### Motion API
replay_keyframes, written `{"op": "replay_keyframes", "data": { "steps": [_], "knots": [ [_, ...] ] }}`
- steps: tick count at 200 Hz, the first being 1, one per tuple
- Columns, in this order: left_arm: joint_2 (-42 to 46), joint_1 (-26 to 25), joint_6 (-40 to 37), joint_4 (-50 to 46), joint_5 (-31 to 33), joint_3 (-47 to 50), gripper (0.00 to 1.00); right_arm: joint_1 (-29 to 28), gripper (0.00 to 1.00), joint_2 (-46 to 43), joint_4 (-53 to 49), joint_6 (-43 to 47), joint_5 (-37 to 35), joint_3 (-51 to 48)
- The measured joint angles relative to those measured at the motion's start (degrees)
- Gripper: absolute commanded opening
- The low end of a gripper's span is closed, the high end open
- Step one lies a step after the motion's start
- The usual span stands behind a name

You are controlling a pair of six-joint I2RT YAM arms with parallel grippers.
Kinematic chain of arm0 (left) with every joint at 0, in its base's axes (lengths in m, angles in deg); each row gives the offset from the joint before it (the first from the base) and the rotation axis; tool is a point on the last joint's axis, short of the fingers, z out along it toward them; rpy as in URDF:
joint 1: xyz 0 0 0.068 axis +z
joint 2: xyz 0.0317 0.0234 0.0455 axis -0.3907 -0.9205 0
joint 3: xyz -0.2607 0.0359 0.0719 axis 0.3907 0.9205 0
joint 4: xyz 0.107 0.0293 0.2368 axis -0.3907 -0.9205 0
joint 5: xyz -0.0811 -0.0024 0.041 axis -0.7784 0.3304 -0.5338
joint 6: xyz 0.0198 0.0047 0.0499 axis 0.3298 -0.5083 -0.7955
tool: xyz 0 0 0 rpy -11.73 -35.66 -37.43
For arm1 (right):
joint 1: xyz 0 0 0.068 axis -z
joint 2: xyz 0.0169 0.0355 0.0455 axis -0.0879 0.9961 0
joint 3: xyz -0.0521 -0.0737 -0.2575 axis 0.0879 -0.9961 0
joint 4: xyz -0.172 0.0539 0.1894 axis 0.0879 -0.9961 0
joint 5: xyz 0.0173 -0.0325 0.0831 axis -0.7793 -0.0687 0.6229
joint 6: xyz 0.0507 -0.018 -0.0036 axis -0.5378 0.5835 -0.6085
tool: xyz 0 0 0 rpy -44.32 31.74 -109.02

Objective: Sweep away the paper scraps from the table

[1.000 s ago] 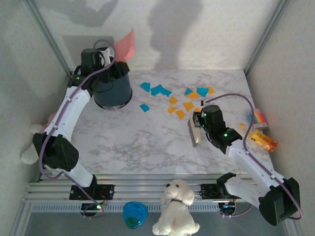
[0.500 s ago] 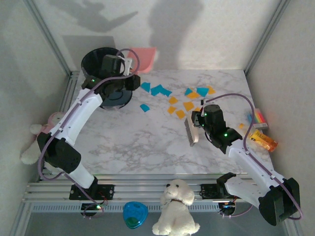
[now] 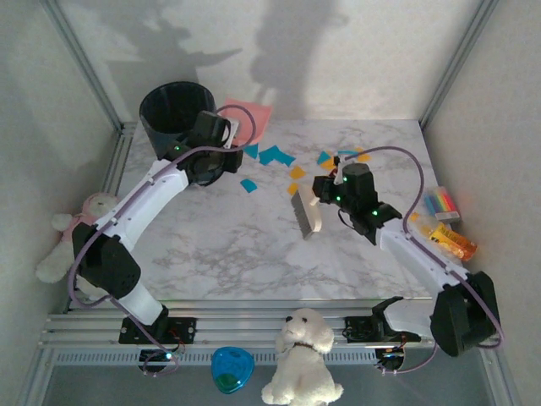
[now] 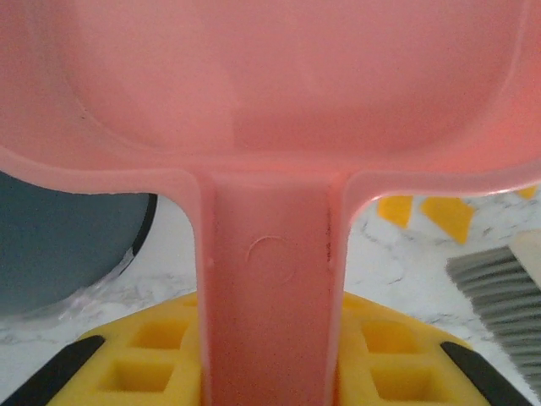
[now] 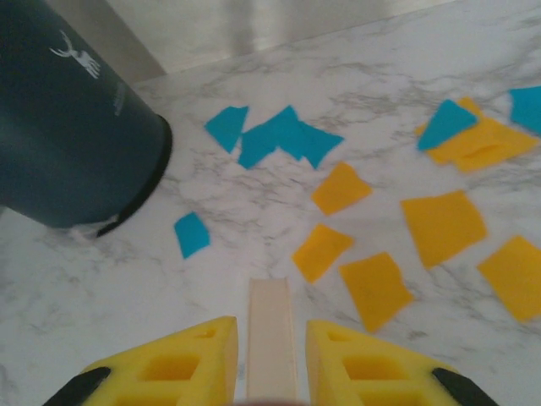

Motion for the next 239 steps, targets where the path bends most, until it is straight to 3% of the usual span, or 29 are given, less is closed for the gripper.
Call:
{"op": "replay_keyframes", "data": {
  "steps": [37, 98, 239],
  "knots": [
    [3.9, 0.0, -0.2, 3.0, 1.9, 7.6, 0.0, 0.0, 0.0, 9.2, 5.3, -3.9, 3.9, 5.4],
    [6.1, 0.0, -0.1, 6.7, 5.7, 8.4, 0.0, 0.0, 0.0, 24.1, 11.8, -12.1, 6.3, 14.8],
    [6.5, 1.0, -0.1, 7.3, 6.6, 8.6, 0.0, 0.0, 0.0, 49.5, 17.8, -29.9, 0.0, 39.2]
  ]
}}
